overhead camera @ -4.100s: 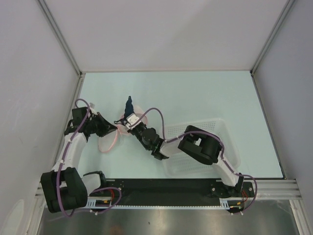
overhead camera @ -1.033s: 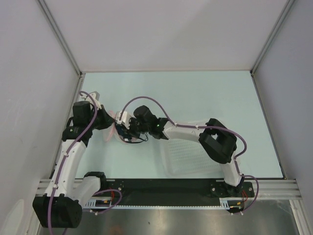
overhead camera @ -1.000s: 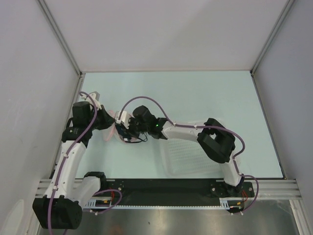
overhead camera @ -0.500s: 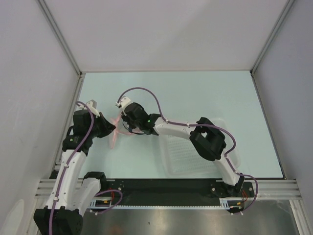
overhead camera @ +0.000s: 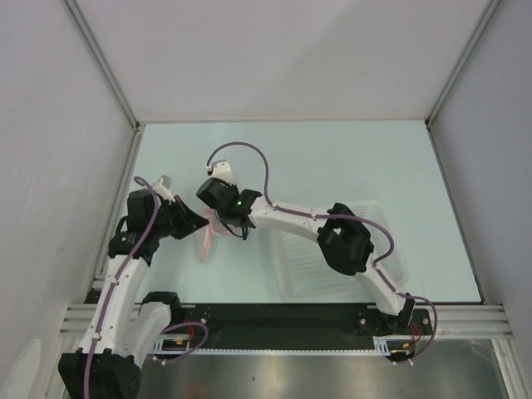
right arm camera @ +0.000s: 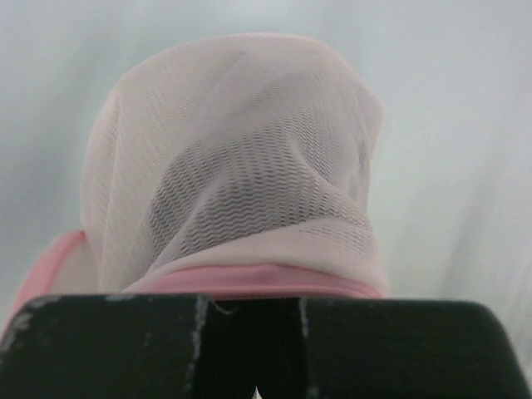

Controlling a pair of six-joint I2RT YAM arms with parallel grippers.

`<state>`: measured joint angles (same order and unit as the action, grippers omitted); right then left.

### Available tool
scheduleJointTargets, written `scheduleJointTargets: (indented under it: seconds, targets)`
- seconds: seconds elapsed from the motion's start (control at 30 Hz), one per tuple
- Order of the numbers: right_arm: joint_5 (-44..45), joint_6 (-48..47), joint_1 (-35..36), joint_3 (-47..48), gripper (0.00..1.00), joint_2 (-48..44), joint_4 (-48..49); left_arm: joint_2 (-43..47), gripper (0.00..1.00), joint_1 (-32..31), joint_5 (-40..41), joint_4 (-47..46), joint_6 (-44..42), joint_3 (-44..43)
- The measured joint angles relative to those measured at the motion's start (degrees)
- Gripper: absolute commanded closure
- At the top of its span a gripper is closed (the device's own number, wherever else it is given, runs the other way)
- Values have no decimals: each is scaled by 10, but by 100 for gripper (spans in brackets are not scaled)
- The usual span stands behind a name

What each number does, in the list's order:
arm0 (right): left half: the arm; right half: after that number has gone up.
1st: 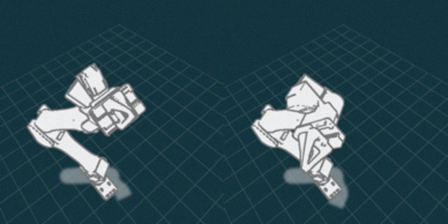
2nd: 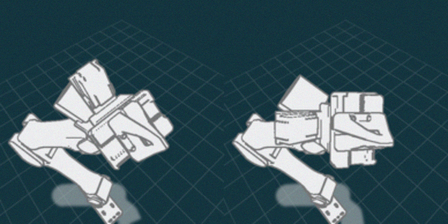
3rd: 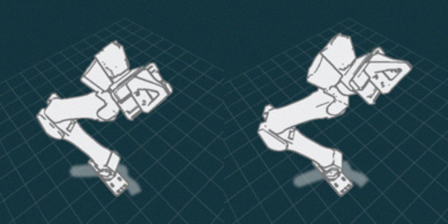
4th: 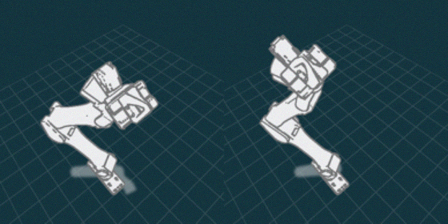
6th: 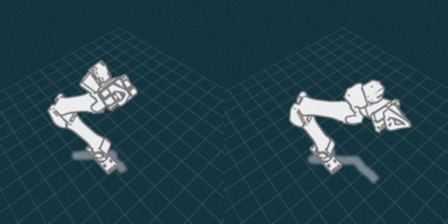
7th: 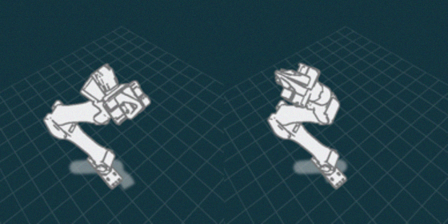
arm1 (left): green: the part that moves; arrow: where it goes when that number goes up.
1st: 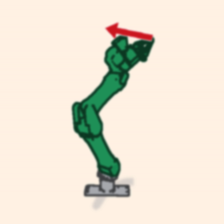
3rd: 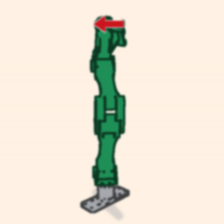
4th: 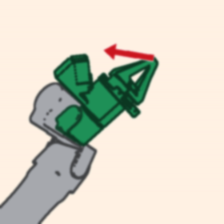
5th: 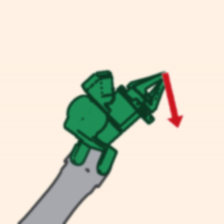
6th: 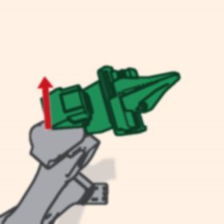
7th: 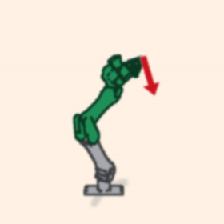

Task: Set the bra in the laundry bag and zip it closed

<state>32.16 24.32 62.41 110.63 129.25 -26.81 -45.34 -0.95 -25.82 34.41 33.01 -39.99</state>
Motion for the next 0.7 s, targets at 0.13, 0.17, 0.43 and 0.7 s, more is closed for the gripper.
scheduleJointTargets:
  seconds: [0.13,0.17,0.43,0.7]
  targets:
    - [-22,90,-9,17,100,0,-48,-5,100,0,-29,-14,16,28]
    - [-26,114,-13,23,100,0,-58,-5,100,0,-35,-20,21,36]
    - [-18,277,-37,104,94,43,-139,-12,100,0,-77,-64,55,61]
    - [1,284,-39,122,57,75,-147,-44,100,0,-75,-101,92,64]
